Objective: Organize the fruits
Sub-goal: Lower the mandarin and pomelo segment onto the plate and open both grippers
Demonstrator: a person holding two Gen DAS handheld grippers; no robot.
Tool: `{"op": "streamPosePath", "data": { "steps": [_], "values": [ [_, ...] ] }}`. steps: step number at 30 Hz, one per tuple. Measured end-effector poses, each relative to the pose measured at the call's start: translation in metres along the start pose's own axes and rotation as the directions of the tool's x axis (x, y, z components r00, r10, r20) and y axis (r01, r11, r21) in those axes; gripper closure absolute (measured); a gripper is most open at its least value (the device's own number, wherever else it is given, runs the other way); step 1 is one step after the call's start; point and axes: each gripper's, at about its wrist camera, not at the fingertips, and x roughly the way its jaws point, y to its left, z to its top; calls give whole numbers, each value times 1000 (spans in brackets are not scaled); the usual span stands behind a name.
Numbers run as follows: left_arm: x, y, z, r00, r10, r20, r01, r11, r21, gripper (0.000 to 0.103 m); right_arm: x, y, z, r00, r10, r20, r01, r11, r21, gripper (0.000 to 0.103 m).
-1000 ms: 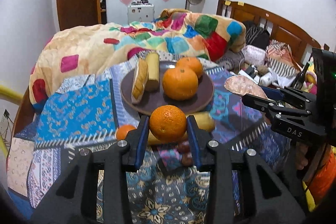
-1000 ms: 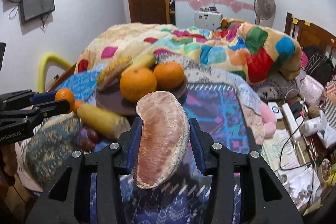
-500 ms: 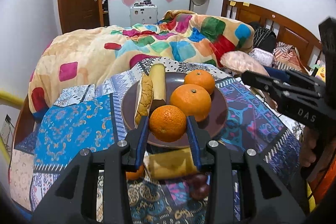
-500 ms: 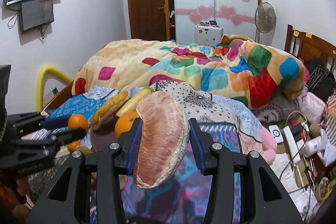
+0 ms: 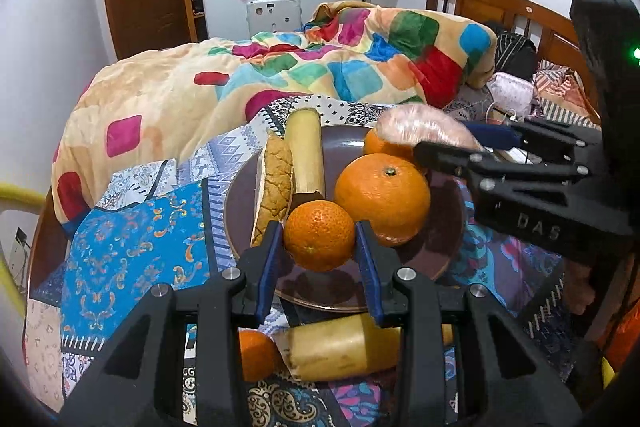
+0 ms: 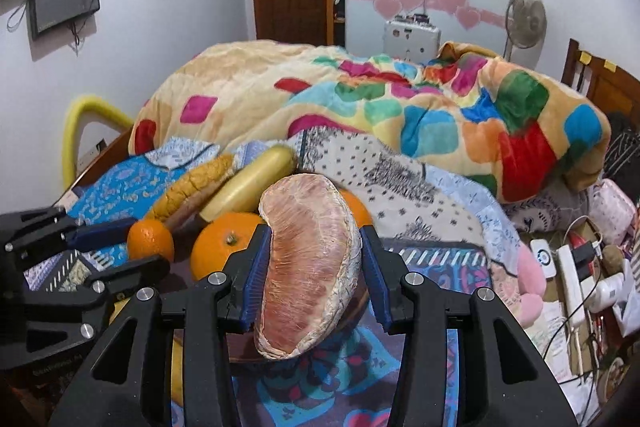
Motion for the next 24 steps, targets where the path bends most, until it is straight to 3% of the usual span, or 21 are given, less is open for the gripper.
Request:
{"op": "streamPosePath", "data": {
  "steps": [7, 11, 16, 24],
  "values": [
    [5, -1, 0, 1000, -8, -21, 8, 1000, -2, 65, -5, 3, 1, 1000, 0, 12, 0, 1000, -16, 58],
    [-3, -2, 2, 1000, 8, 8, -8, 1000, -4, 55, -16, 5, 0, 1000, 7, 30, -7, 1000, -21, 58],
    [-20, 3, 3, 999, 7, 32, -7, 1000, -14, 54, -31, 7, -6, 999, 26, 45, -25, 999, -19, 53],
    [-44, 29, -21, 997, 78, 16, -77, 996, -32, 45, -50, 17, -30, 999, 17, 49, -14, 998, -64, 46]
  ]
}}
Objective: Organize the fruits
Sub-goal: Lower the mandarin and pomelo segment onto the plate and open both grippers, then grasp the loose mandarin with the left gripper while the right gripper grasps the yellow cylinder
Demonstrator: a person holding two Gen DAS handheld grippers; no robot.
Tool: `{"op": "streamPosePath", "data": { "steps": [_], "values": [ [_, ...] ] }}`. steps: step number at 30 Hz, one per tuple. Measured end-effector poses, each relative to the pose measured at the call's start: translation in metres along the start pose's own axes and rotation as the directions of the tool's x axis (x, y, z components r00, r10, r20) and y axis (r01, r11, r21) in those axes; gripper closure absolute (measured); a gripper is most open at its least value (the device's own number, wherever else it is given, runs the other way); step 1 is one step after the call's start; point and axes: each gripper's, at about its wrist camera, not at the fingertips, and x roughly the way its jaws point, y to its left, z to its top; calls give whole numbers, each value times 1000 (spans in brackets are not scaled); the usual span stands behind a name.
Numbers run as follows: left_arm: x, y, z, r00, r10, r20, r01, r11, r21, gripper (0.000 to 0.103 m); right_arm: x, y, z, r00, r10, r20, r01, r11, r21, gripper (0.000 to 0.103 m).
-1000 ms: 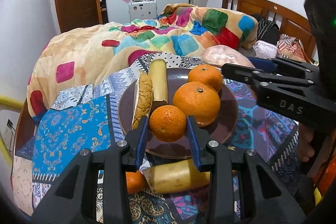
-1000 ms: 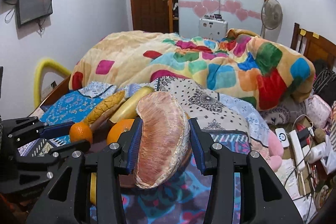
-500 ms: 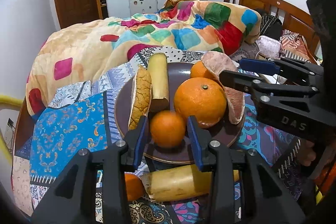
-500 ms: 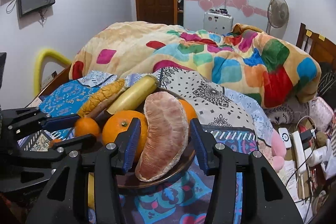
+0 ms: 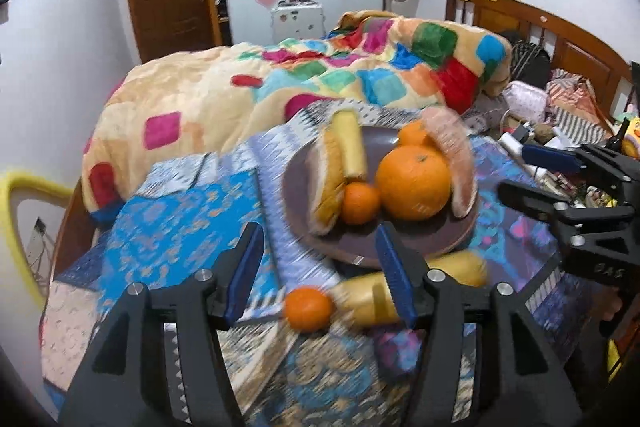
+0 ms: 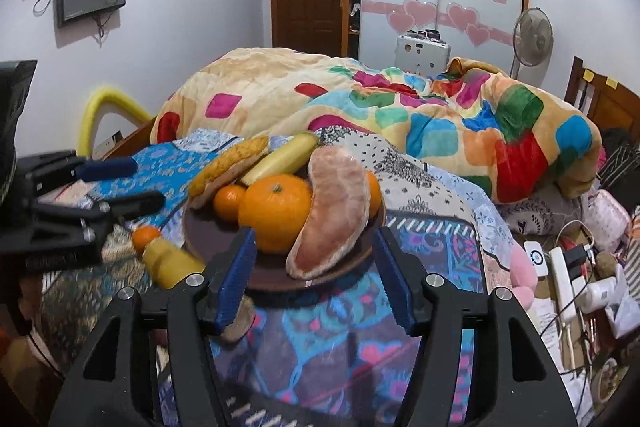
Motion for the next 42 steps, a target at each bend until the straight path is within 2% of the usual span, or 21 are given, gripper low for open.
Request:
{"op": "streamPosePath", "data": {
  "steps": [6, 15, 18, 23, 34, 37, 42],
  "values": [
    [4, 20, -26, 996, 29, -80, -29, 1000, -1, 45, 3, 6, -24, 999, -10, -48, 9, 1000, -19, 45],
    [19, 10, -39, 991, 29, -130, -24, 999, 39, 45, 22, 5, -36, 992, -6, -126, 4, 1000, -22, 43],
    [21, 8, -38, 991, 47, -127, -43, 999, 33, 45, 21, 7, -38, 992, -1, -126, -3, 999, -32, 43],
    [24, 4, -33, 988, -3, -153, 2, 1000, -3, 48, 11, 5, -45, 993, 3, -114, -7, 999, -39, 43],
    [21, -48, -22, 994, 13, -110, -1, 994, 107, 50, -27, -8, -73, 995, 6, -98, -6, 1000, 7, 43],
    [21, -52, -19, 994, -5, -106, 16, 995, 103, 49, -33, -11, -78, 995, 14, -102, -12, 1000, 15, 43],
    [10, -37, -18, 990, -95, -107, 95, 995, -4, 49, -40, -12, -76, 995, 33, -92, -31, 999, 24, 43]
  ]
}}
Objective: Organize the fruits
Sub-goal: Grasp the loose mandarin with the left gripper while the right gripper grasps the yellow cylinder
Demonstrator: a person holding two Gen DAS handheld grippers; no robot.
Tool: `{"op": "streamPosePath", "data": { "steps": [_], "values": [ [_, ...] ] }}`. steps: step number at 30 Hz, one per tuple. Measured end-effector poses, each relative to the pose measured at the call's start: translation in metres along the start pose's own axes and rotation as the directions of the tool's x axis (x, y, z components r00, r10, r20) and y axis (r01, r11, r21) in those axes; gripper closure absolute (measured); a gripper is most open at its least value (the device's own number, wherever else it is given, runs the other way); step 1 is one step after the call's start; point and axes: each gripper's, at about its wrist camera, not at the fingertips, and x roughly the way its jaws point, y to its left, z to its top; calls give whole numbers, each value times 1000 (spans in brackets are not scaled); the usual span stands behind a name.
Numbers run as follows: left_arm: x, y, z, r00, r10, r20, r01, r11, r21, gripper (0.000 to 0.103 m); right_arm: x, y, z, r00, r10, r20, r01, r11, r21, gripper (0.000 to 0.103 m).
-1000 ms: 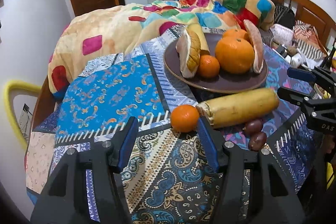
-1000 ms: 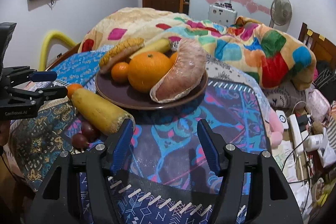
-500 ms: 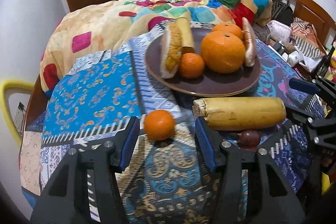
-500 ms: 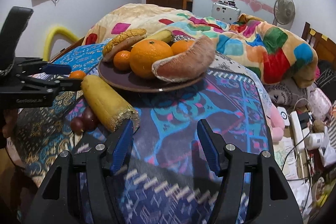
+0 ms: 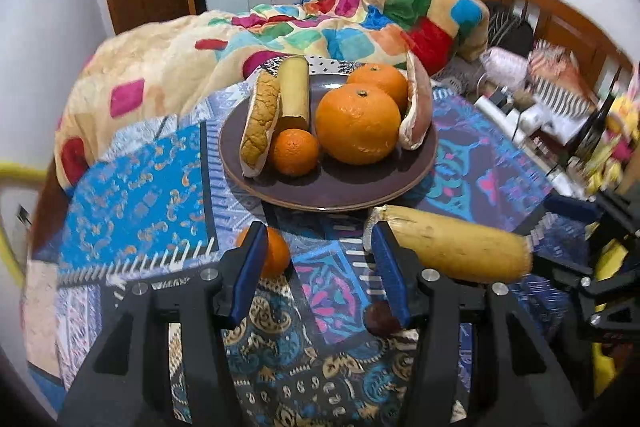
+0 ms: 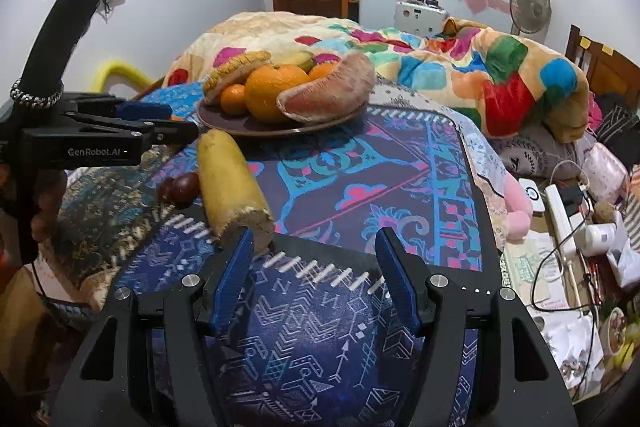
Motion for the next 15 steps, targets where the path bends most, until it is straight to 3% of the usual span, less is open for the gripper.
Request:
{"op": "streamPosePath", "data": {
  "steps": [7, 15],
  "values": [
    [-16, 23, -13, 1000, 14, 17, -14, 999, -36, 49, 4, 17, 15, 997, 67, 43, -66, 997, -33, 43],
    [4, 47, -26, 997, 39, -59, -41, 999, -31, 49, 53, 36, 24, 993, 110, -52, -113, 992, -59, 47]
  ]
}}
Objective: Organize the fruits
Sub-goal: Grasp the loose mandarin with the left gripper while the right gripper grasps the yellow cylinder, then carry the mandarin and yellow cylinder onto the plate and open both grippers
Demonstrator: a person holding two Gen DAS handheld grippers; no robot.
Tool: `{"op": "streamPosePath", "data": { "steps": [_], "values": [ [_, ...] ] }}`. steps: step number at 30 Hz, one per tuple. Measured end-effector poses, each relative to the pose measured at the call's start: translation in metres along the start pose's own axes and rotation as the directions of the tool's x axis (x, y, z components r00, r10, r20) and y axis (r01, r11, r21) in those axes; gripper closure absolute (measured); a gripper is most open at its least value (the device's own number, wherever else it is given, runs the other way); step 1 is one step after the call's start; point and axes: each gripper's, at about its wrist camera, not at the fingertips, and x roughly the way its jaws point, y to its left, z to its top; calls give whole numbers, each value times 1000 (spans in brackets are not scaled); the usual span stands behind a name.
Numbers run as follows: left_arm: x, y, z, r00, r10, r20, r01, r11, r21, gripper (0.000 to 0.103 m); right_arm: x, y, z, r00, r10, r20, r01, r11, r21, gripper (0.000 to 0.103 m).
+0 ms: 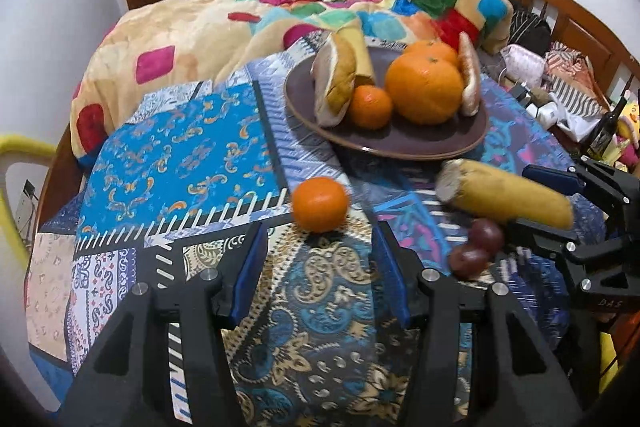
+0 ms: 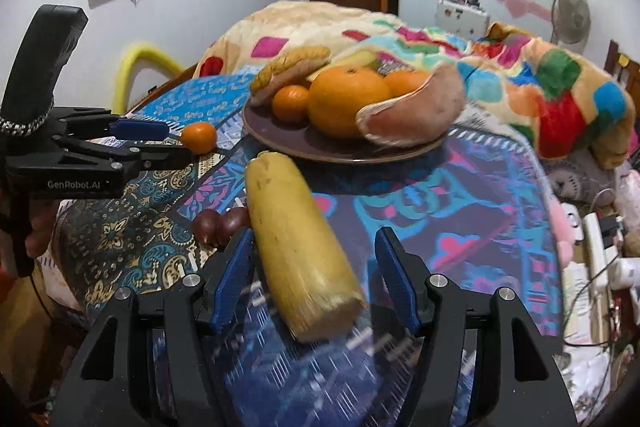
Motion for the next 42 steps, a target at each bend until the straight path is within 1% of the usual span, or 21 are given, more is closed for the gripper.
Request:
{"op": "streamPosePath", "data": {
  "steps": [1, 6, 8, 12, 13, 15, 17, 20, 24, 27, 29, 31, 32, 38, 40, 42],
  "values": [
    [3, 2, 1, 1000, 0, -2, 0, 1000, -2, 49, 3, 1, 0, 1000, 13, -6, -13, 1000, 2, 54],
    [14, 6, 7, 1000, -26, -8, 26, 999, -18, 49, -4, 3, -9, 1000, -11, 16, 11, 1000, -1, 57],
    [14, 6, 8, 999, -33, -1, 33, 999, -16, 49, -10, 2, -12, 1000, -21, 16, 21, 1000, 6, 61],
    [15, 3, 9, 999, -30, 9, 30, 1000, -2, 49, -21, -6, -17, 997, -80, 18, 80, 996, 39, 68],
    [16, 3, 9, 999, -31, 7, 31, 1000, -1, 49, -23, -10, -18, 994, -107, 13, 106, 993, 52, 68],
    [18, 3, 9, 1000, -30, 3, 30, 1000, 1, 51, -24, -18, -19, 993, -122, 0, 122, 991, 59, 68],
    [18, 2, 9, 999, -33, 3, 33, 999, 4, 55, -23, -26, -19, 995, -103, -17, 104, 991, 82, 68],
    [19, 3, 10, 999, -32, 5, 32, 999, 3, 56, -22, -31, -12, 997, -73, -21, 75, 993, 95, 67],
    [23, 4, 12, 999, -32, -3, 32, 999, -1, 60, -13, -31, -1, 997, -69, -30, 72, 994, 79, 67],
    [26, 4, 13, 999, -33, -7, 33, 999, -2, 61, -6, -31, 2, 997, -69, -38, 71, 995, 69, 67],
    [26, 5, 14, 999, -35, -5, 35, 999, -2, 62, -5, -30, 2, 997, -74, -32, 76, 995, 63, 68],
    [27, 5, 15, 999, -33, -4, 33, 999, -2, 68, -6, -30, 1, 997, -76, -26, 77, 995, 67, 68],
    [28, 5, 15, 1000, -31, -3, 31, 1000, -2, 69, -7, -30, 1, 997, -73, -23, 75, 995, 73, 68],
    [20, -1, 14, 999, -12, 35, 11, 1000, 28, 70, -12, -35, 2, 998, -64, -6, 65, 992, 110, 68],
    [16, -3, 15, 999, -19, 47, 17, 999, 27, 70, -17, -35, 3, 998, -64, 7, 62, 991, 118, 68],
    [12, -4, 20, 997, -39, 61, 38, 999, 12, 70, -23, -36, 6, 998, -66, 25, 62, 991, 121, 68]
  ]
}}
